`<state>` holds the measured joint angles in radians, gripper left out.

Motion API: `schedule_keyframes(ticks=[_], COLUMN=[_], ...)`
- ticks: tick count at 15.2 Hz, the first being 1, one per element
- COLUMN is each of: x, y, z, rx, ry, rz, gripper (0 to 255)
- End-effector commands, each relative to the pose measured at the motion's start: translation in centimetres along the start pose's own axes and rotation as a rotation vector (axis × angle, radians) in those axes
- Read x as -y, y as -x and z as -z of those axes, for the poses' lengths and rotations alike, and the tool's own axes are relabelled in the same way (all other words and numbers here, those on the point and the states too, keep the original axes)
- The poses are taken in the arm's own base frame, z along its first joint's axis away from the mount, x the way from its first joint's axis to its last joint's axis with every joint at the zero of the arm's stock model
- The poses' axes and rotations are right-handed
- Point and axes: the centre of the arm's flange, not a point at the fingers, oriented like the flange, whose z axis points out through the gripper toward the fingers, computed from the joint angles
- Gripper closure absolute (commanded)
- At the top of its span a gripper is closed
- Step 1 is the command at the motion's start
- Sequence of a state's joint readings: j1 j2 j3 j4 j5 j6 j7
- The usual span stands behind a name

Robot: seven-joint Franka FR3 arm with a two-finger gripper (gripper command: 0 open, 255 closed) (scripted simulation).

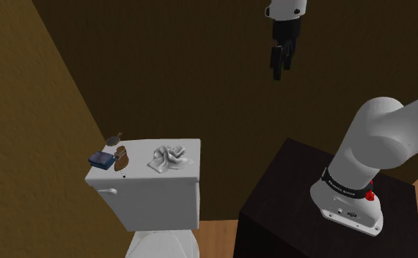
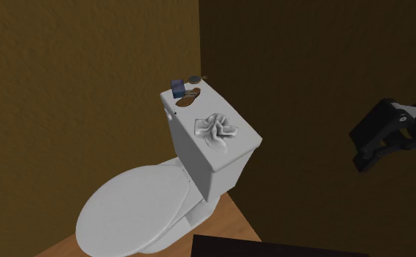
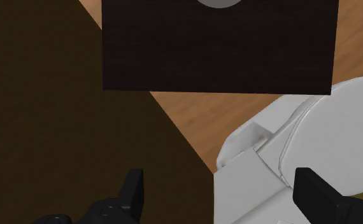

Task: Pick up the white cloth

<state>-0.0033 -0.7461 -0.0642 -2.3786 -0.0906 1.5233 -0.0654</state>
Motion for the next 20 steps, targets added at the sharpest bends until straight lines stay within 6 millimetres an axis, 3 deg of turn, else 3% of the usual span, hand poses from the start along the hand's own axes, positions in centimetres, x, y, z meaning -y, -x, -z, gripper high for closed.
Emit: schedule_keyframes(ticks=[1, 11, 20], x=[0.0, 7.8, 13.4], y=[0.0, -9.0, -17.9], z=[0.0, -6.1, -11.8], rx=[0.0, 0.057, 0.109], ry=[0.0, -0.037, -0.07], rz=[0.0, -0.188, -0.358], gripper=[0, 0, 0])
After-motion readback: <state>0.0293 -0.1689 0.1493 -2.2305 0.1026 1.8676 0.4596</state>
